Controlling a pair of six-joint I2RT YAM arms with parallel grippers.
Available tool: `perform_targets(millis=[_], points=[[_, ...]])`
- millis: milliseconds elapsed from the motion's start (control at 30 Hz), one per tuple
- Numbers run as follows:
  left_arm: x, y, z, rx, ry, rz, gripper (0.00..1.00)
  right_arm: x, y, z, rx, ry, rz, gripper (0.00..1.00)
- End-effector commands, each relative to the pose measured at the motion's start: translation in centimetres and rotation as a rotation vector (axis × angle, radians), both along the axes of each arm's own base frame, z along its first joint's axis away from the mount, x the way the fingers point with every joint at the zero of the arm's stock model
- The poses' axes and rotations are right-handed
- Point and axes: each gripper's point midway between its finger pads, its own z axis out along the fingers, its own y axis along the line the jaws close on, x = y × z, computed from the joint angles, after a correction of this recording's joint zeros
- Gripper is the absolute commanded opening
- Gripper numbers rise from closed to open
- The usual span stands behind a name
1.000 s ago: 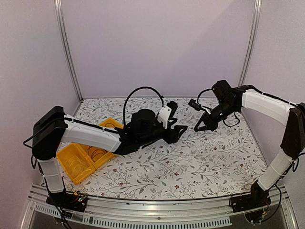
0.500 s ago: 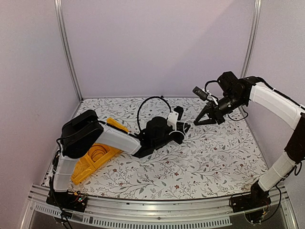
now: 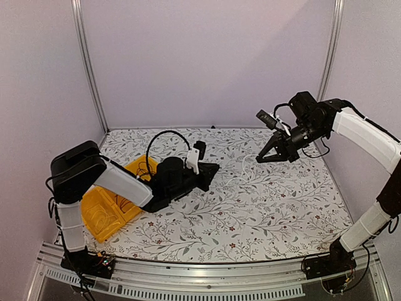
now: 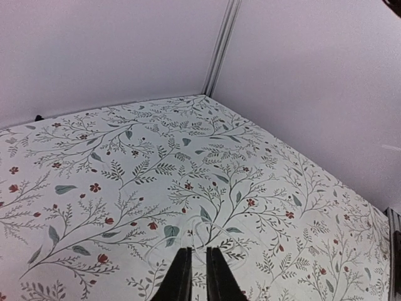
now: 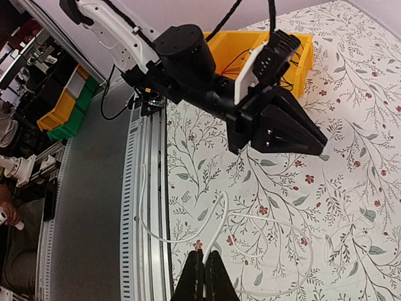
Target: Untangle the cables
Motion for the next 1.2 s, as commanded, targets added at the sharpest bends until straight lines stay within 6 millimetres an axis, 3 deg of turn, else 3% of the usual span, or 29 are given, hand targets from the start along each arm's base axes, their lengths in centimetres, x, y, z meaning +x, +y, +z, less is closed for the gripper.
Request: perform_targets(millis=[0,67,167,233,333,433,633,967,1167], points=[[-1.7,3.1,6.3,-0.132,-0.111,-0.015,0.17,1.0,0.0,-0.2,-0.021,-0.071,-0.027,0.00],[-3.7,3.4,8.1,-0.145,-0.160,-0.092,0.33,1.4,0.0,-1.0,-0.039,-0.075,-0.044,0.00],[-7.4,2.4,10.8,-0.140,-0.270,-0.263,0.47,1.9,-0.1,-1.7,-0.058,-0.080,-0.063,0.00],[-9.1,1.5,12.0,-0.119,-0.335,-0.329,0.51,2.2,-0.2,-2.3,-0.076,-0.078,-0.076,0.00],[-9.3,-0.2,12.5,-0.075,-0.341,-0.378,0.53,2.4,-0.2,-2.5,-0.085,-0.075,-0.080,0.00],[-8.8,-2.2,12.6,-0.026,-0.323,-0.427,0.52,2.3,-0.2,-2.4,-0.080,-0.076,-0.074,0.00],[-8.8,-5.4,10.7,0.029,-0.255,-0.549,0.46,1.8,-0.3,-2.7,-0.087,-0.077,-0.069,0.00],[-8.5,-7.8,9.6,0.040,-0.208,-0.610,0.34,1.2,-0.1,-2.4,-0.068,-0.074,-0.047,0.00],[-7.7,-8.1,9.6,0.047,-0.199,-0.587,0.17,1.3,-0.1,-2.8,-0.068,-0.070,-0.045,0.00]])
